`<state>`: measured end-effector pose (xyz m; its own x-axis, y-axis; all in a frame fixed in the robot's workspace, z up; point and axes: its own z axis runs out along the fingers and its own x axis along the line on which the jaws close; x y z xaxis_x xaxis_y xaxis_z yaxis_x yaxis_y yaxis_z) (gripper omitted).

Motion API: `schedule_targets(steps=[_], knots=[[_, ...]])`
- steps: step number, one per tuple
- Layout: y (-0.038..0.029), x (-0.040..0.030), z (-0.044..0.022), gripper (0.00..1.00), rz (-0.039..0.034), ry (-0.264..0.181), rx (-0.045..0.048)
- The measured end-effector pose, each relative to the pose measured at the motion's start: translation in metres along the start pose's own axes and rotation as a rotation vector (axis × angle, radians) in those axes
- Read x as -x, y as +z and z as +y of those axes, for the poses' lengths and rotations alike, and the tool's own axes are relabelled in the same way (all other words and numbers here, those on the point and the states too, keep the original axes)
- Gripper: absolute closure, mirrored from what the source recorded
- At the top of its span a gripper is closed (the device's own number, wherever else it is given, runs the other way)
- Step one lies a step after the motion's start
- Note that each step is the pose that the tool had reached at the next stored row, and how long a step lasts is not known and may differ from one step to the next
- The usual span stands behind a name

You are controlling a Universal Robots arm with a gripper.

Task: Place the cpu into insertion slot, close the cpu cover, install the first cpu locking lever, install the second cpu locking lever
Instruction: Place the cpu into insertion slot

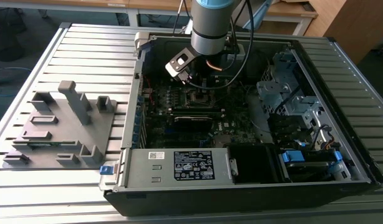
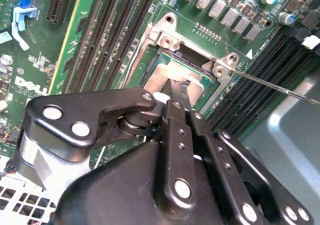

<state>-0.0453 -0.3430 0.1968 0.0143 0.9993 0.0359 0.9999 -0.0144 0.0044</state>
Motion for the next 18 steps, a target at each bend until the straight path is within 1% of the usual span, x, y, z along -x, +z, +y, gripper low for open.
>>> schedule_targets(steps=[5,7,8,10,15,16,18], knots=[[-0.0003,0.0,0.0,0.9,0.0003,0.0,0.0002],[-0.0016,-0.0004,0.0002,0.9,0.0023,0.0,0.0013],[-0.0029,-0.0008,0.0004,0.9,0.0039,0.0,0.0022],[-0.0075,-0.0005,0.0001,0.9,0.001,0.0,0.0005],[-0.0182,-0.0009,0.0002,0.9,0.0008,0.0,0.0005],[-0.0193,-0.0009,0.0002,0.9,0.0008,0.0,0.0004],[-0.0195,-0.0009,0.0002,0.9,0.001,0.0,0.0005]])
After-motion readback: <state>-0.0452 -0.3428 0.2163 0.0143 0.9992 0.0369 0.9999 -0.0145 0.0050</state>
